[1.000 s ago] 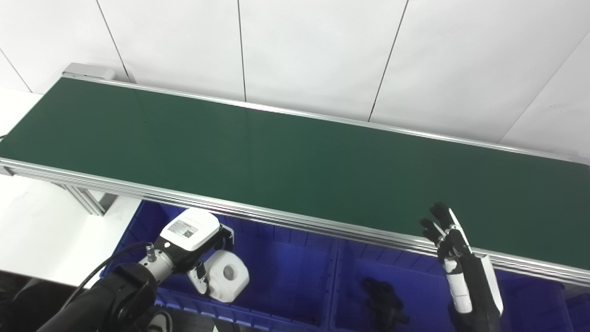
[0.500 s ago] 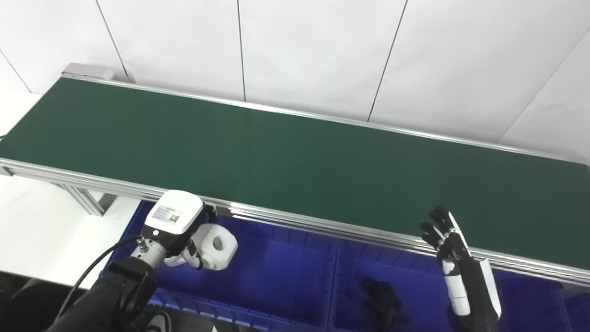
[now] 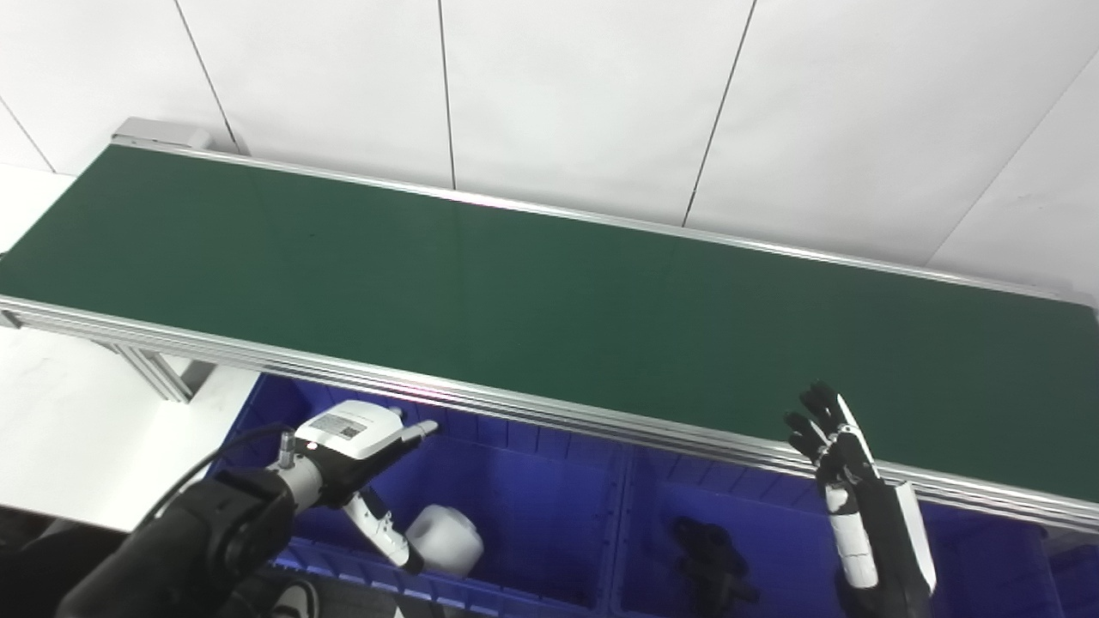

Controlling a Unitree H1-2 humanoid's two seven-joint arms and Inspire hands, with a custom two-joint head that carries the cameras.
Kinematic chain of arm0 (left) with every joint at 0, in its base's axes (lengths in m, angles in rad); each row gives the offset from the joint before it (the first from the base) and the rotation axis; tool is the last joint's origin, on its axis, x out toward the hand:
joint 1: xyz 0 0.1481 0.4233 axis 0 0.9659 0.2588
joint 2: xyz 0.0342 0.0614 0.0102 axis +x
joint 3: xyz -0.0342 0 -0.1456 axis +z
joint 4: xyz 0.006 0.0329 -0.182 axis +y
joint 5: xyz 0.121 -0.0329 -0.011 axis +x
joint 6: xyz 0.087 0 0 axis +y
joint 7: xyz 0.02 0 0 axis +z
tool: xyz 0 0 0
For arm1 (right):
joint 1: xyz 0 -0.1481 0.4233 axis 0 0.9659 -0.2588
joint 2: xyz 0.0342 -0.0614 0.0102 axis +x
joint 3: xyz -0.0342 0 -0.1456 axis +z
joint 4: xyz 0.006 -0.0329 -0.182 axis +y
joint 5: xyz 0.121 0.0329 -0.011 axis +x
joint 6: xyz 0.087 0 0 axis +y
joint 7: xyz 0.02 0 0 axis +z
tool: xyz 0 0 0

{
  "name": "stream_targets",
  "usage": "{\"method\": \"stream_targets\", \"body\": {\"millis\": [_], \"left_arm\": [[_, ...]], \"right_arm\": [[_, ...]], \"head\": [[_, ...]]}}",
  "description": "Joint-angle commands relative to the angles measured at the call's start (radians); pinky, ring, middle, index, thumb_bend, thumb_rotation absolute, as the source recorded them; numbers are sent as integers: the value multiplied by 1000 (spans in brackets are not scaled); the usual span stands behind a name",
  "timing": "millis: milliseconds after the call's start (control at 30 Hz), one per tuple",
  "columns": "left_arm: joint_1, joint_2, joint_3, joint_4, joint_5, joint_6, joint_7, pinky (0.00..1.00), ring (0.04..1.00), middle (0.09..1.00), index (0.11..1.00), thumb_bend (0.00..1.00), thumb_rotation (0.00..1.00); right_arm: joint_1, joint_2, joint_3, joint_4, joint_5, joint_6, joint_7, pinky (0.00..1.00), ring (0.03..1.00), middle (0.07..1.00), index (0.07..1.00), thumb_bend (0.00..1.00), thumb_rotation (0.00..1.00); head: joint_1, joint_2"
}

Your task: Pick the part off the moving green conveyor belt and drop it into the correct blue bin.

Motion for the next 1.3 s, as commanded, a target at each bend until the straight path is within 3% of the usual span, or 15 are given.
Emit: {"method": "stream_targets", "body": {"millis": [0, 67, 133, 200, 267, 367, 433, 467, 533, 633, 733, 867, 933, 1100, 1267], "left_arm": [[-42, 36, 27, -70, -76, 38, -65, 1000, 1000, 1000, 1000, 1000, 544], [-56, 35, 50, -143, -170, 77, -112, 1000, 1000, 1000, 1000, 1000, 574], [-59, 13, 100, -212, -323, 104, -118, 1000, 1000, 1000, 1000, 1000, 583], [-51, -46, 189, -264, -584, 153, -107, 1000, 1000, 1000, 1000, 1000, 574], [-38, -135, 295, -281, -896, 168, -73, 996, 1000, 1000, 1000, 1000, 520], [-20, -257, 397, -279, -1125, 168, 5, 1000, 992, 967, 975, 1000, 519], [-1, -412, 472, -295, -1240, 204, 130, 1000, 972, 948, 959, 983, 570], [4, -496, 502, -295, -1253, 211, 203, 1000, 963, 945, 955, 974, 597], [8, -607, 538, -278, -1241, 204, 294, 978, 946, 936, 934, 913, 613], [10, -696, 560, -212, -1190, 168, 367, 987, 988, 985, 971, 877, 644], [16, -712, 544, -136, -1137, 108, 413, 999, 999, 999, 997, 888, 659], [26, -750, 474, -56, -1070, 7, 480, 1000, 1000, 1000, 1000, 850, 661], [35, -772, 408, -25, -1013, -71, 497, 1000, 1000, 1000, 1000, 839, 656], [68, -785, 217, 59, -768, -277, 587, 1000, 1000, 1000, 1000, 780, 767], [86, -798, 142, 111, -614, -355, 718, 1000, 1000, 1000, 1000, 740, 818]], "right_arm": [[-13, 1, -1, -31, 11, -15, 5, 896, 895, 945, 959, 796, 940], [-14, 2, 0, -32, 14, -13, 6, 902, 898, 947, 959, 800, 937], [-13, 3, 2, -33, 12, -11, 6, 907, 901, 948, 960, 801, 934], [-12, 3, 5, -33, 4, -14, 4, 904, 898, 947, 959, 800, 938], [-11, 6, 7, -32, 2, -15, 4, 907, 898, 948, 960, 799, 936], [-8, 16, 13, -29, -2, -14, 1, 909, 900, 950, 961, 794, 930], [-8, 25, 21, -20, -7, -18, 0, 914, 903, 953, 962, 788, 931], [-9, 33, 26, -14, -15, -20, -5, 916, 904, 955, 963, 786, 932], [-9, 46, 35, -6, -39, -22, -17, 925, 901, 954, 958, 792, 934], [-10, 65, 49, 14, -76, -33, -35, 939, 904, 948, 948, 816, 959], [-8, 91, 59, 28, -97, -30, -53, 930, 898, 946, 945, 798, 970], [-5, 128, 56, 33, -100, 2, -71, 896, 889, 947, 953, 787, 998], [-8, 139, 51, 39, -97, 10, -78, 897, 893, 951, 961, 785, 1000], [-19, 154, 49, 56, -96, 11, -92, 895, 899, 956, 969, 770, 1000], [-27, 168, 56, 74, -97, -3, -96, 902, 904, 959, 971, 783, 1000]], "head": [[0, 0], [-8, 3], [-23, 3], [-38, 5], [-57, 7], [-94, 5], [-131, 1], [-167, -1], [-205, -2], [-256, -7], [-303, -11], [-332, -12], [-340, -12], [-342, -9], [-354, 1]]}}
